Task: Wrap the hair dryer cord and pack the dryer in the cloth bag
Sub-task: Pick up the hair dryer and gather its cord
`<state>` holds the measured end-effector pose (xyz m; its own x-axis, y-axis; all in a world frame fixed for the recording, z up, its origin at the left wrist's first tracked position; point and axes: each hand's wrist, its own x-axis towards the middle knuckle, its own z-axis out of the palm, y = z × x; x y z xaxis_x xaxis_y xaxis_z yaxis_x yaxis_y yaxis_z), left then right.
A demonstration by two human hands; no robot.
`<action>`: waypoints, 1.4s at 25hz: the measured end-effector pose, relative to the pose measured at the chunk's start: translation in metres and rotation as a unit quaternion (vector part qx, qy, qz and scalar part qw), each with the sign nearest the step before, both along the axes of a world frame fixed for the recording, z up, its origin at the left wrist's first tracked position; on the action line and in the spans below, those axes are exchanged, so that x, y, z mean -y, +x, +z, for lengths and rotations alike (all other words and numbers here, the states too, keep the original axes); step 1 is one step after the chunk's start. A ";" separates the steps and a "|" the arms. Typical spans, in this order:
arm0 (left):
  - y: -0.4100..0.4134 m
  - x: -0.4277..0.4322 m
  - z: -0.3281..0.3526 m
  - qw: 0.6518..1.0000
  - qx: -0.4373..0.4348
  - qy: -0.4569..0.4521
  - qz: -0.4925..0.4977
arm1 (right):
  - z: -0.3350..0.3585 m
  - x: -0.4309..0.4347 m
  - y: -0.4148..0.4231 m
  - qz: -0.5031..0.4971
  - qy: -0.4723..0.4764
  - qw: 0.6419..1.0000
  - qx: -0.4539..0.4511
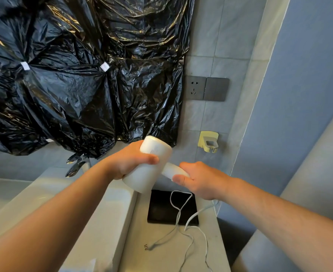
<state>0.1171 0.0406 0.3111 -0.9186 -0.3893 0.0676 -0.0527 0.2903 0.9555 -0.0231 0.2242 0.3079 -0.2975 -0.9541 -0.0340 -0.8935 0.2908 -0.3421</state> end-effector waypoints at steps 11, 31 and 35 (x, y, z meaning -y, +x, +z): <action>0.004 0.012 -0.030 0.980 -0.099 0.157 0.075 | -0.021 -0.011 -0.038 -0.175 -0.258 0.925 0.215; -0.033 -0.026 -0.024 0.973 -0.103 -0.143 0.152 | 0.027 0.019 -0.016 -0.074 -0.289 0.885 0.358; -0.036 -0.021 -0.007 0.953 -0.152 -0.048 0.259 | 0.010 0.013 -0.014 -0.140 -0.234 0.907 0.321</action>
<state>0.0808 0.0617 0.3040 -0.5378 -0.7630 0.3586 0.0632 0.3877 0.9196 -0.0369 0.2112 0.3177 -0.5931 -0.7985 0.1034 -0.3799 0.1642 -0.9104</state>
